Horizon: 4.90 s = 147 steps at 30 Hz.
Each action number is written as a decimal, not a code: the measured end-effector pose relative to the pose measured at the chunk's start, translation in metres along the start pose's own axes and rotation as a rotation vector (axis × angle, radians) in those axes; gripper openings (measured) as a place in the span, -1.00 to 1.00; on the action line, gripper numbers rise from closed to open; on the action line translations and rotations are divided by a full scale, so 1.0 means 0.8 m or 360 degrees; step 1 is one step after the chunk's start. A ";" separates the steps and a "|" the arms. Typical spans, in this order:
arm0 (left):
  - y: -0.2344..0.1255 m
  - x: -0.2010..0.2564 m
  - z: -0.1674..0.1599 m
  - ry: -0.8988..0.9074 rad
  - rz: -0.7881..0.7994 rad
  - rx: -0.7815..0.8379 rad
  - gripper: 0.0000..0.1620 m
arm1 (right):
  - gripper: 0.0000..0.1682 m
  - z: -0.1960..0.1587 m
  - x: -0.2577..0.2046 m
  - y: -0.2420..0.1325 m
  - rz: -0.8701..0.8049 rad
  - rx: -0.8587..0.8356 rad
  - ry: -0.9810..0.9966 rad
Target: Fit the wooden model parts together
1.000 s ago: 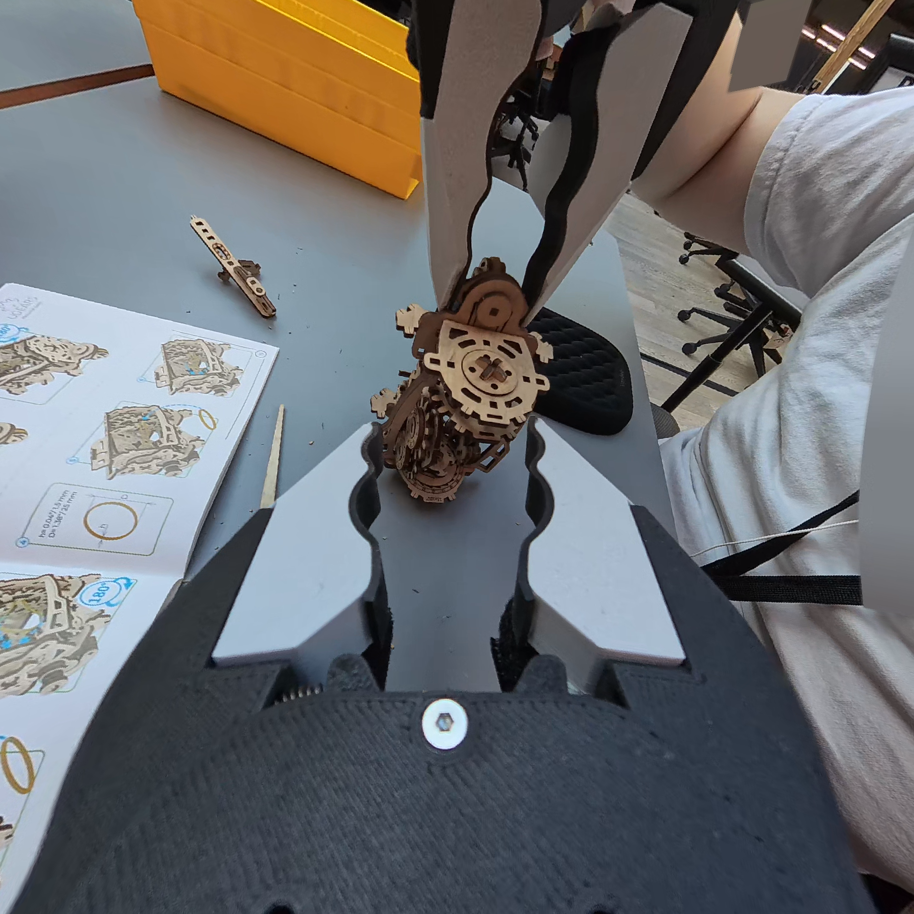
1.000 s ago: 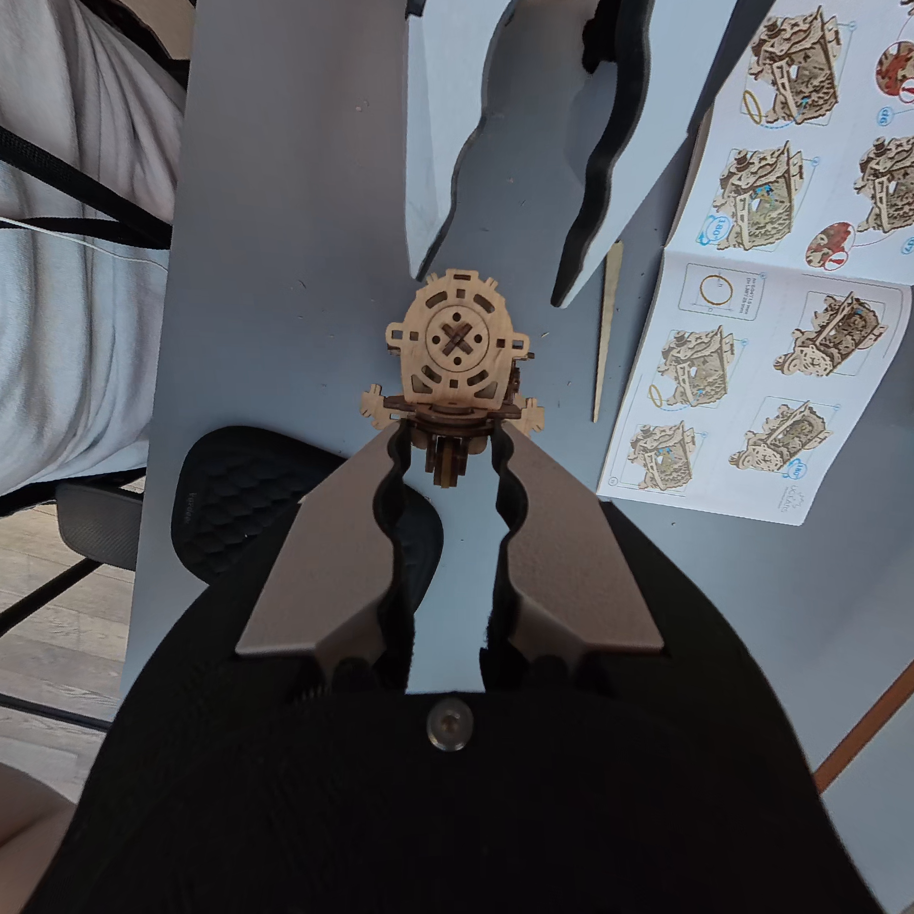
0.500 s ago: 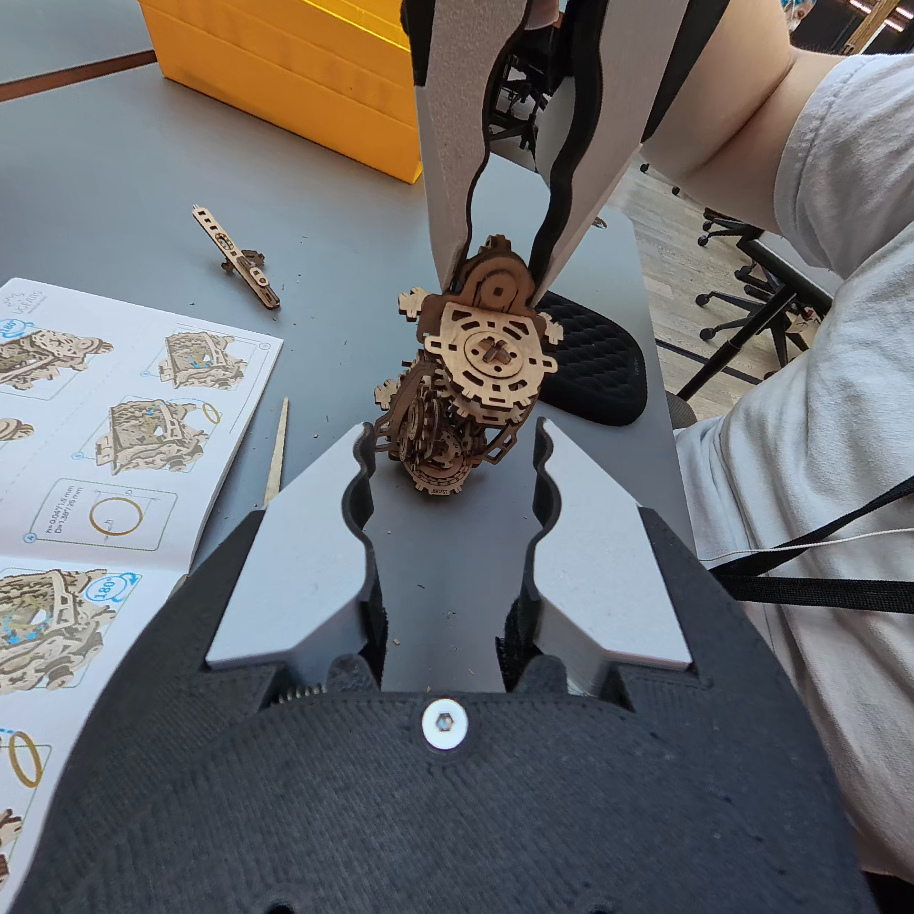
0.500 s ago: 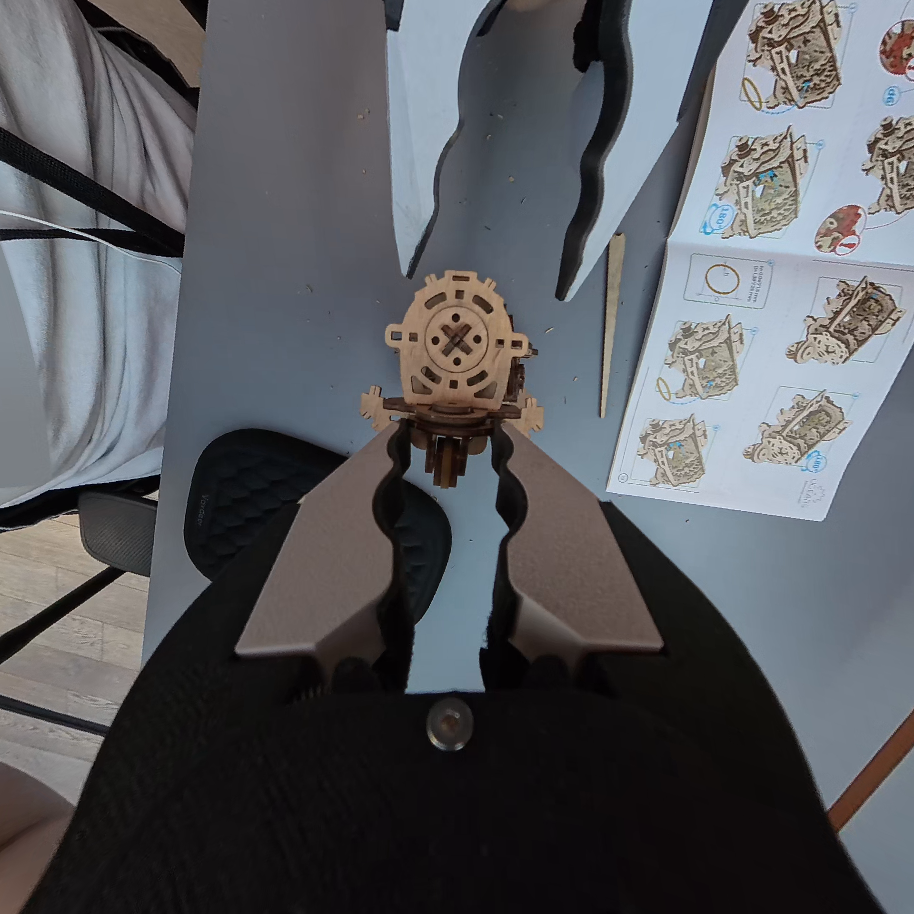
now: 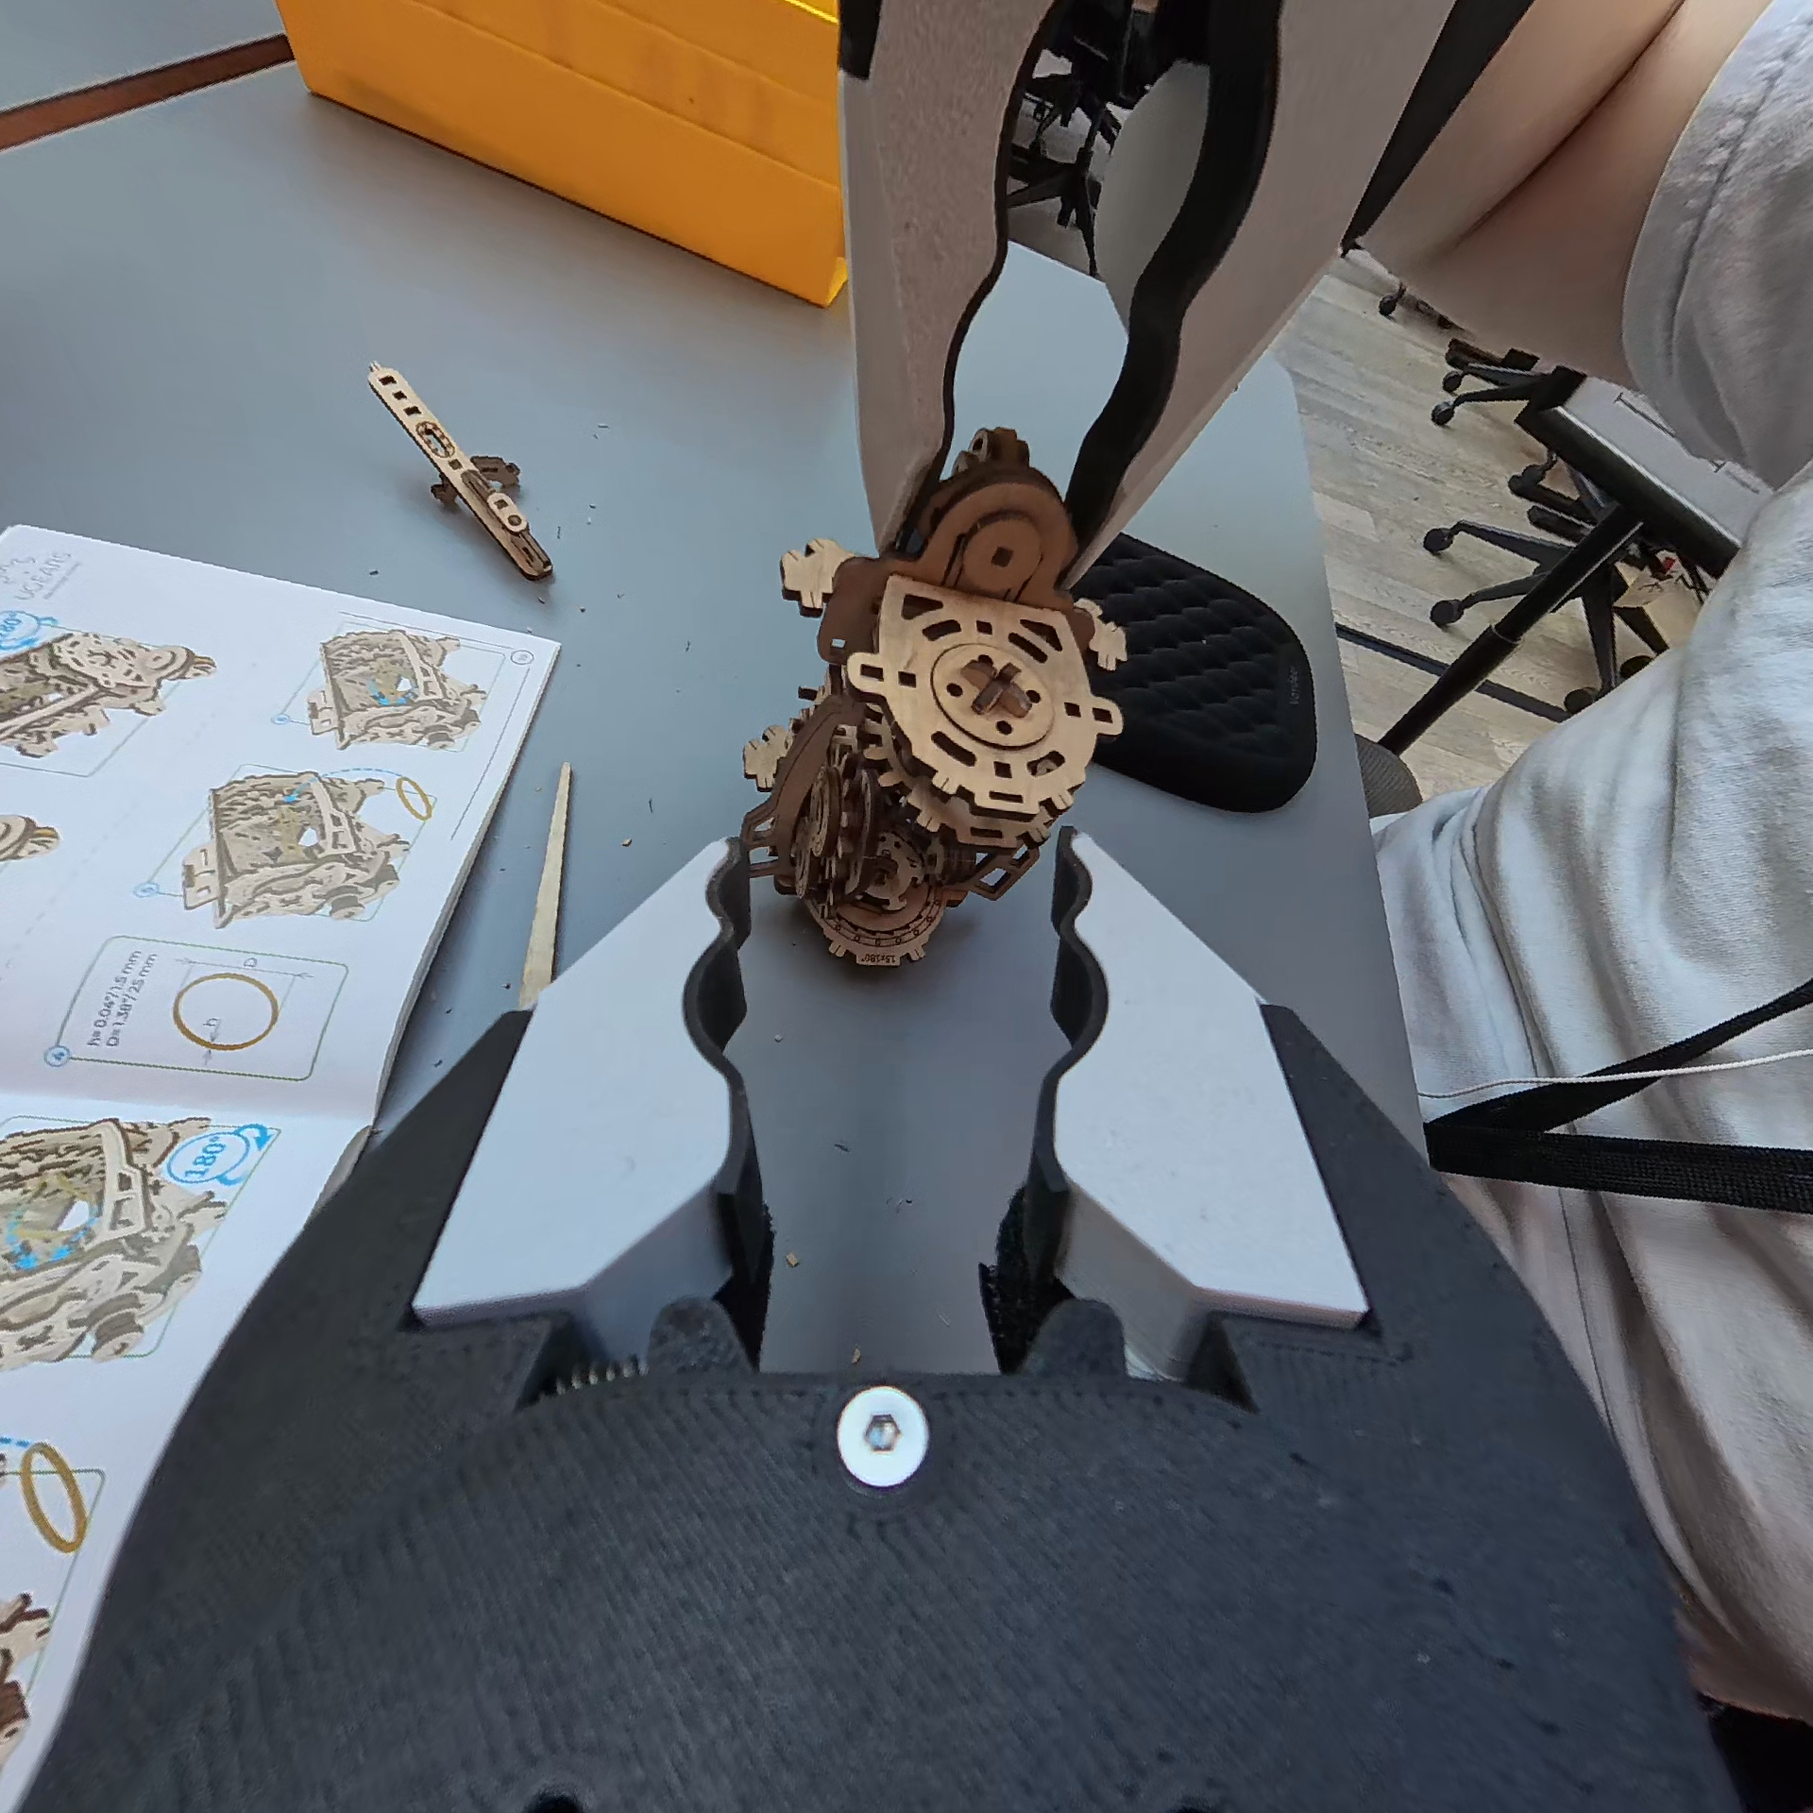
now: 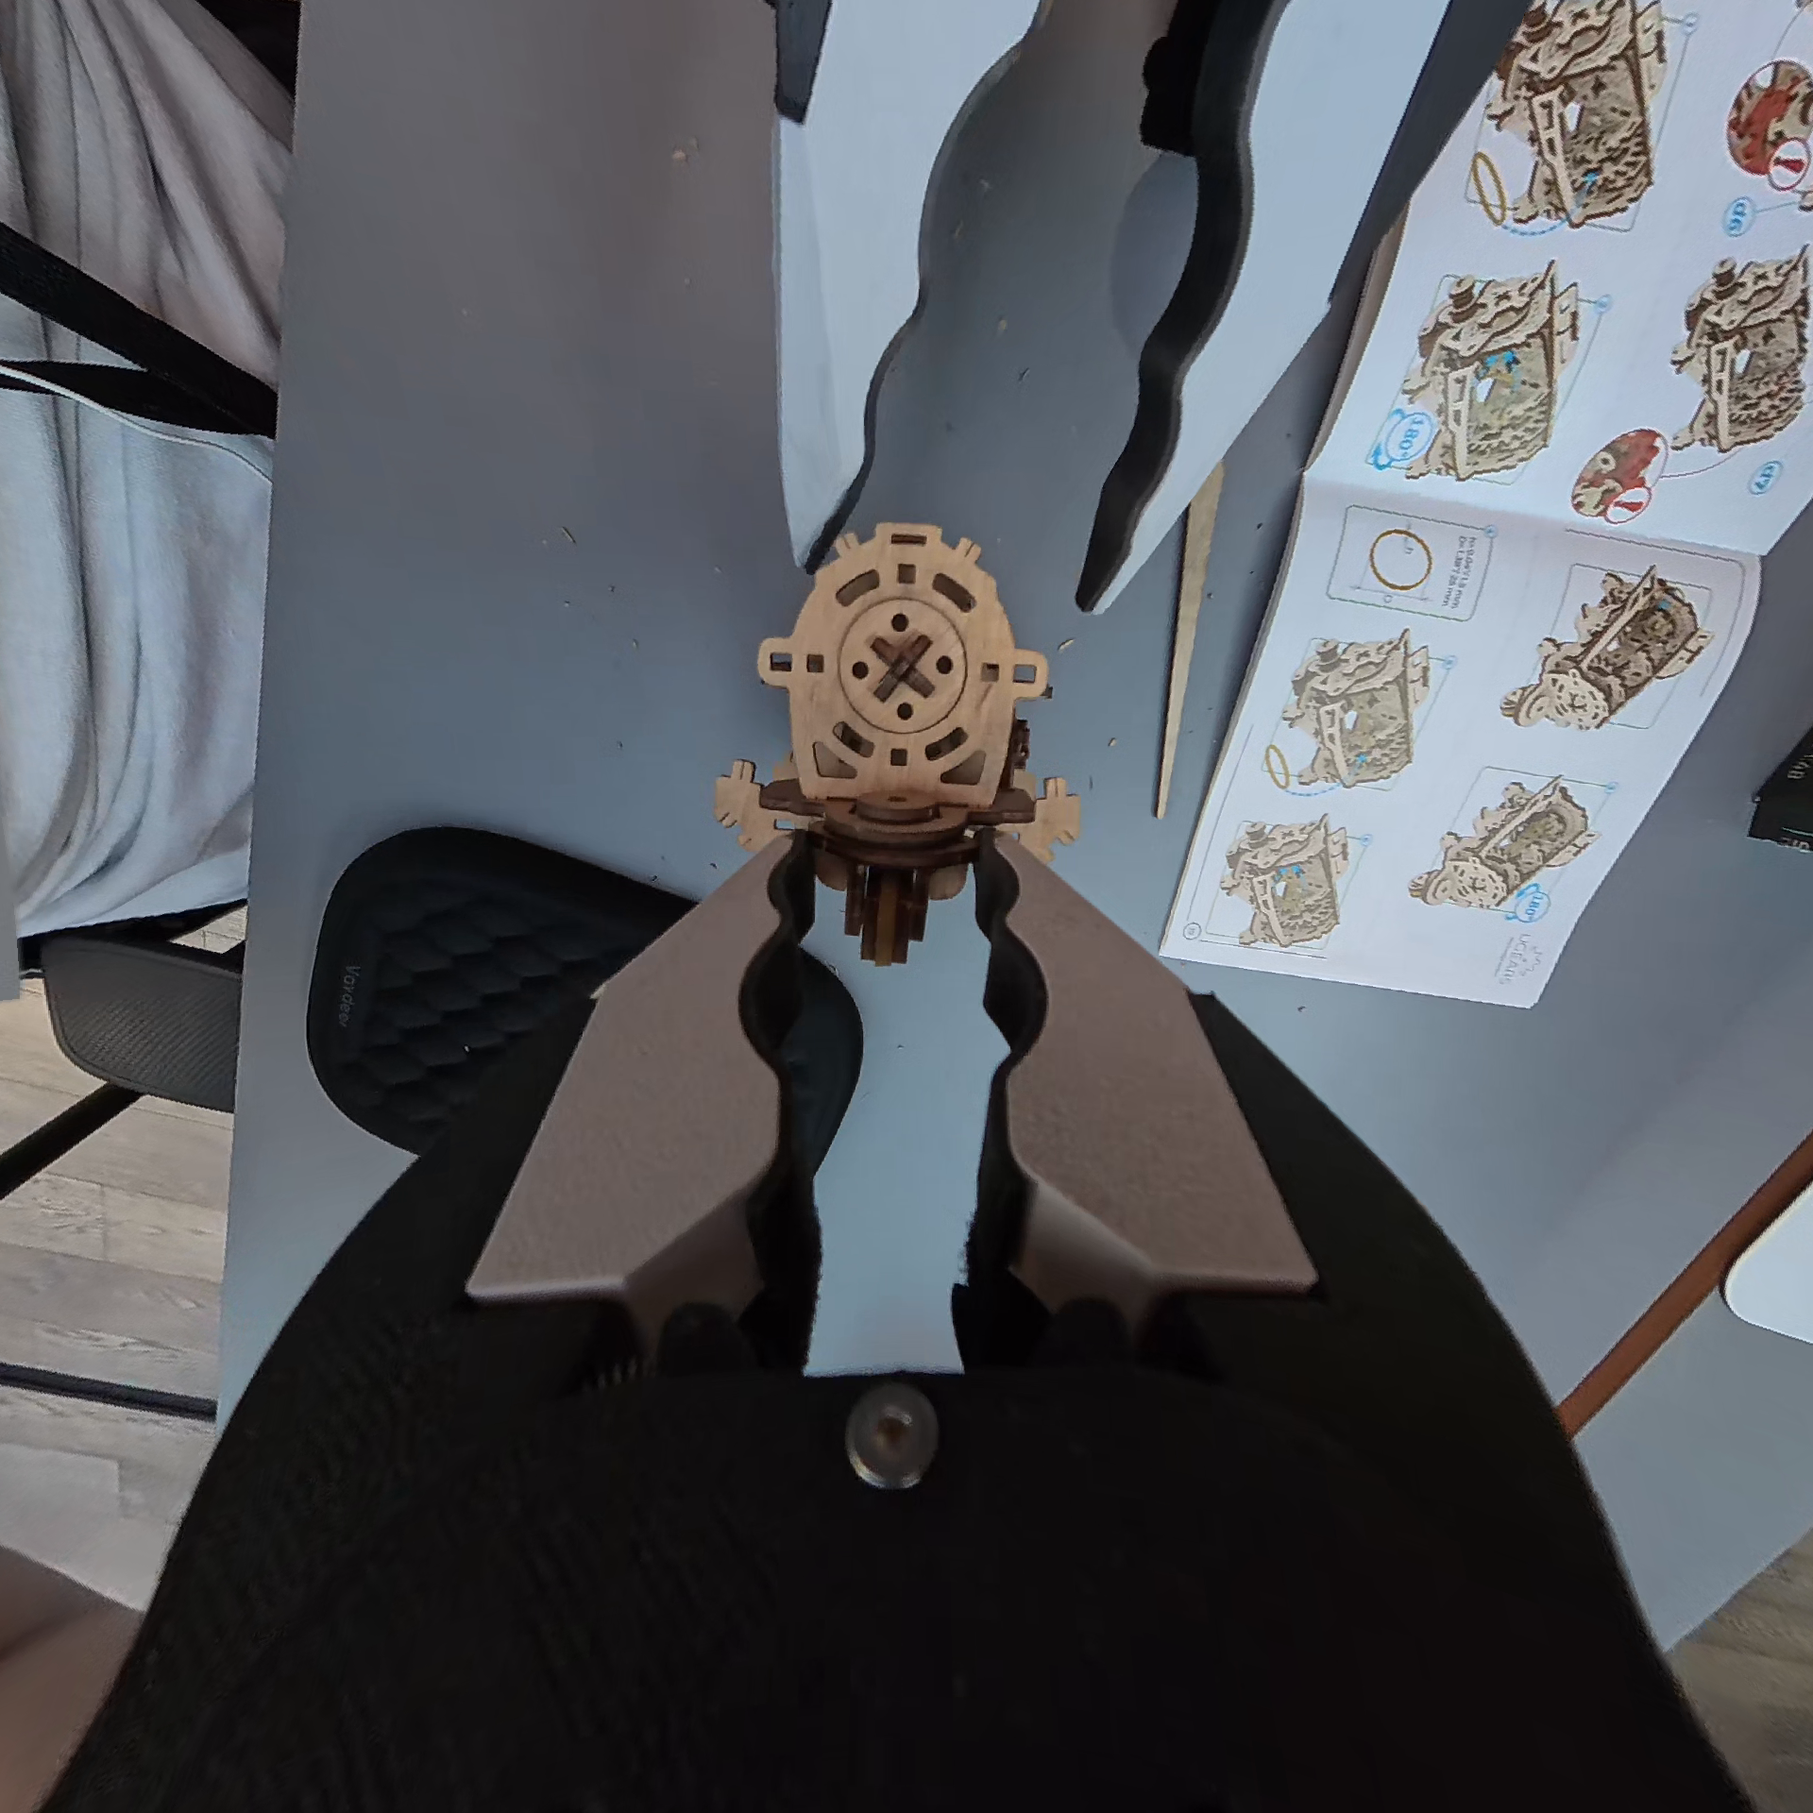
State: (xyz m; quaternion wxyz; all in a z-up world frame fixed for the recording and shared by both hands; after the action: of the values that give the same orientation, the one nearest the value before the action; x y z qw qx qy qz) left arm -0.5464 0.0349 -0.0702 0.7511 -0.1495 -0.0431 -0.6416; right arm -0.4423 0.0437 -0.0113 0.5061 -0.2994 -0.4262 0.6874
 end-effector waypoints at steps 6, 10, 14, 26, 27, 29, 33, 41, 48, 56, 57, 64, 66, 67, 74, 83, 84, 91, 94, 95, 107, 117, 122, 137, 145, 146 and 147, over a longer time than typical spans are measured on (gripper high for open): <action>0.003 0.000 -0.002 -0.0026 -0.0009 0.0002 -0.27 | -0.61 0.002 -0.002 0.000 0.0001 -0.0055 -0.0011; 0.004 0.001 -0.004 -0.0022 -0.0013 -0.0011 -0.28 | -0.61 0.004 -0.002 0.001 -0.0028 -0.0093 -0.0031; 0.000 -0.001 -0.001 -0.0027 -0.0002 -0.0003 -0.27 | -0.61 0.005 -0.002 0.001 -0.0039 -0.0124 -0.0034; -0.002 -0.001 -0.001 0.0019 0.0016 -0.0016 -0.28 | -0.62 0.008 -0.002 0.002 -0.0036 -0.0112 -0.0002; -0.001 0.000 -0.001 0.0021 0.0006 -0.0022 -0.28 | -0.62 0.009 -0.003 0.003 -0.0037 -0.0113 -0.0003; 0.000 0.001 -0.002 0.0023 0.0005 -0.0029 -0.28 | -0.61 0.009 -0.003 0.002 -0.0037 -0.0113 -0.0014; 0.003 0.000 -0.004 0.0011 0.0005 -0.0031 -0.30 | -0.62 0.009 -0.004 0.001 -0.0057 -0.0118 -0.0057; 0.002 -0.001 0.000 -0.0012 0.0014 0.0016 -0.27 | -0.62 0.005 0.004 0.000 -0.0055 -0.0071 -0.0025; -0.007 -0.002 0.003 0.0006 0.0082 0.0004 -0.24 | -0.62 0.003 0.007 0.000 -0.0044 -0.0045 -0.0015; -0.010 0.037 -0.025 -0.0182 0.0278 0.0198 -0.32 | -0.62 -0.001 0.005 -0.001 -0.0039 -0.0005 -0.0010; -0.004 0.039 -0.026 -0.0205 0.0294 0.0252 -0.35 | -0.62 -0.002 0.005 -0.001 -0.0041 -0.0003 -0.0008; 0.033 0.046 -0.028 -0.0196 0.0283 0.0280 -0.48 | -0.62 -0.003 0.004 -0.001 -0.0057 0.0010 0.0001; 0.039 0.046 -0.031 -0.0184 0.0287 0.0242 -0.55 | -0.62 -0.003 0.004 -0.001 -0.0057 0.0017 0.0001; 0.040 0.046 -0.030 -0.0178 0.0286 0.0240 -0.59 | -0.62 -0.003 0.004 -0.001 -0.0057 0.0018 0.0004; 0.045 0.046 -0.029 -0.0056 0.0344 0.0230 -0.83 | -0.61 -0.003 0.003 -0.003 -0.0062 0.0017 0.0005; 0.046 0.051 -0.029 0.0002 0.0322 0.0233 -0.86 | -0.62 -0.004 0.002 -0.003 -0.0055 -0.0028 -0.0041; 0.046 0.051 -0.028 0.0010 0.0322 0.0235 -0.86 | -0.61 -0.004 0.002 -0.003 -0.0051 -0.0030 -0.0042; 0.046 0.056 -0.029 0.0085 0.0301 0.0216 -0.87 | -0.61 -0.004 0.000 -0.003 -0.0020 -0.0023 -0.0065; 0.046 0.057 -0.030 0.0106 0.0304 0.0211 -0.88 | -0.61 -0.004 0.000 -0.003 -0.0017 -0.0019 -0.0058; 0.046 0.057 -0.030 0.0110 0.0305 0.0210 -0.88 | -0.61 -0.005 0.000 -0.002 -0.0016 -0.0019 -0.0052; 0.045 0.056 -0.029 0.0127 0.0304 0.0213 -0.88 | -0.61 -0.006 -0.005 -0.004 -0.0028 -0.0031 -0.0110; 0.047 0.059 -0.030 0.0212 0.0313 0.0191 -0.88 | -0.61 -0.006 -0.008 -0.004 -0.0034 -0.0043 -0.0109; 0.047 0.061 -0.031 0.0255 0.0314 0.0178 -0.88 | -0.61 -0.006 -0.010 -0.005 -0.0017 -0.0065 -0.0108; 0.048 0.064 -0.032 0.0304 0.0307 0.0164 -0.87 | -0.62 -0.002 -0.012 -0.004 -0.0010 -0.0116 -0.0118; 0.050 0.067 -0.033 0.0370 0.0310 0.0151 -0.87 | -0.62 0.001 -0.013 -0.003 -0.0018 -0.0124 -0.0096; 0.049 0.067 -0.033 0.0369 0.0309 0.0152 -0.87 | -0.62 0.001 -0.013 -0.003 -0.0018 -0.0124 -0.0089; 0.049 0.067 -0.033 0.0368 0.0308 0.0153 -0.87 | -0.62 0.001 -0.013 -0.003 -0.0019 -0.0124 -0.0085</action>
State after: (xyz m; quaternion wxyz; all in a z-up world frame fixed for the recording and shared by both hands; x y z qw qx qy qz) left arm -0.5019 -0.0179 -0.0881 0.8156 -0.0421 0.0276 -0.5764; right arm -0.4386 0.0339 -0.0088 0.4866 -0.2980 -0.4678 0.6749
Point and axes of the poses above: each gripper's, where its closed fingertips meet, y out along the fingers, z out of its top, x = y × z across the jaws, the point moved 6 cm from there along -y, back along the fingers, and after that the axes turned 15 degrees about x, right-handed, at the moved point
